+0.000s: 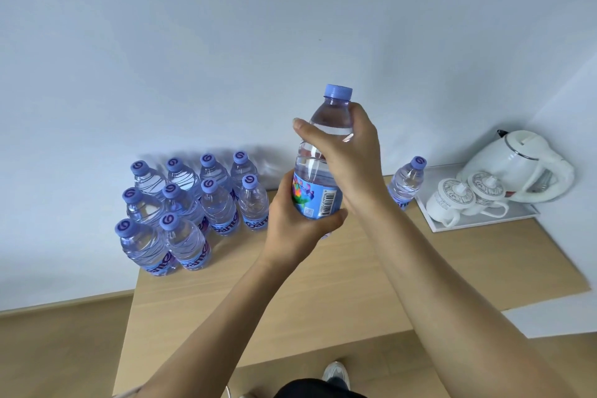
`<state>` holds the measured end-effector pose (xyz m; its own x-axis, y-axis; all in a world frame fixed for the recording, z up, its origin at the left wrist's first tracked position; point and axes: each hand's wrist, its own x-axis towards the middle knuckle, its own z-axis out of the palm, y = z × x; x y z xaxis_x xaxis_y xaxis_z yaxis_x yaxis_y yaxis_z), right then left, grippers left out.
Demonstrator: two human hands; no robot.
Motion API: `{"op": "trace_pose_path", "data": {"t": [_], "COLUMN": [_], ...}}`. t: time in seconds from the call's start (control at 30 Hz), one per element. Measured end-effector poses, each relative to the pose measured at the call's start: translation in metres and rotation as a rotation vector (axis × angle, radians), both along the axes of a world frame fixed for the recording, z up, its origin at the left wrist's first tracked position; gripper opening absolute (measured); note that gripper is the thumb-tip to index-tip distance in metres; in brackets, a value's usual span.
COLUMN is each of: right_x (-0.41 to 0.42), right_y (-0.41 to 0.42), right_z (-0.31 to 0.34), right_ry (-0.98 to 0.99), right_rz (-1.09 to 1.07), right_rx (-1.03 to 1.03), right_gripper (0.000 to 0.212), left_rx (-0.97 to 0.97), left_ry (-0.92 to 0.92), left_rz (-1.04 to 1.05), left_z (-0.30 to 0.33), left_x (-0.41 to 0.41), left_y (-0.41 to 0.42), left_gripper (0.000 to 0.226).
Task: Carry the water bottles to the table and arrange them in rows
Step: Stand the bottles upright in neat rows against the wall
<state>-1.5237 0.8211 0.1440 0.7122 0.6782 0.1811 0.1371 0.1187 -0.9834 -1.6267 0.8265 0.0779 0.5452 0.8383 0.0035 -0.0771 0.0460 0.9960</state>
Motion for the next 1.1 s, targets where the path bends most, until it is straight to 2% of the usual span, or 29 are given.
{"op": "trace_pose_path", "data": {"t": [0.1,0.2,0.4,0.5,0.57,0.67,0.8,0.93,1.1], "right_x": [0.002,0.005,0.013,0.016,0.015,0.009,-0.007,-0.011,-0.005], "right_y": [0.002,0.000,-0.002,-0.003,-0.004,-0.006,-0.005,-0.001,-0.004], "right_z": [0.003,0.009,0.020,0.021,0.022,0.021,0.017,0.017,0.019], "right_ry": [0.018,0.084,0.228,0.226,0.155,0.017,-0.029,-0.055,-0.029], "right_rz": [0.038,0.165,0.376,0.417,0.390,0.196,0.073,-0.009,0.067], "right_rx": [0.006,0.042,0.088,0.096,0.069,-0.014,-0.009,0.041,0.059], "right_gripper": [0.020,0.018,0.020,0.018,0.019,0.038,0.053,0.037,0.017], "left_rx": [0.008,-0.019,-0.075,-0.045,-0.009,0.014,0.010,0.020,0.035], "left_ry": [0.023,0.011,-0.015,-0.014,-0.001,0.000,-0.028,-0.051,-0.031], "left_rz": [-0.018,-0.077,-0.183,-0.172,-0.126,-0.061,0.006,0.005,-0.019], "left_z": [0.000,0.002,0.007,0.009,0.011,0.013,0.015,0.013,0.012], "left_x": [-0.003,-0.006,-0.010,-0.011,-0.010,-0.007,-0.002,-0.001,-0.004], "left_y": [0.000,0.002,0.005,0.009,0.009,0.008,0.007,0.001,0.001], "left_gripper": [0.064,0.062,0.057,0.060,0.057,0.054,0.052,0.057,0.063]}}
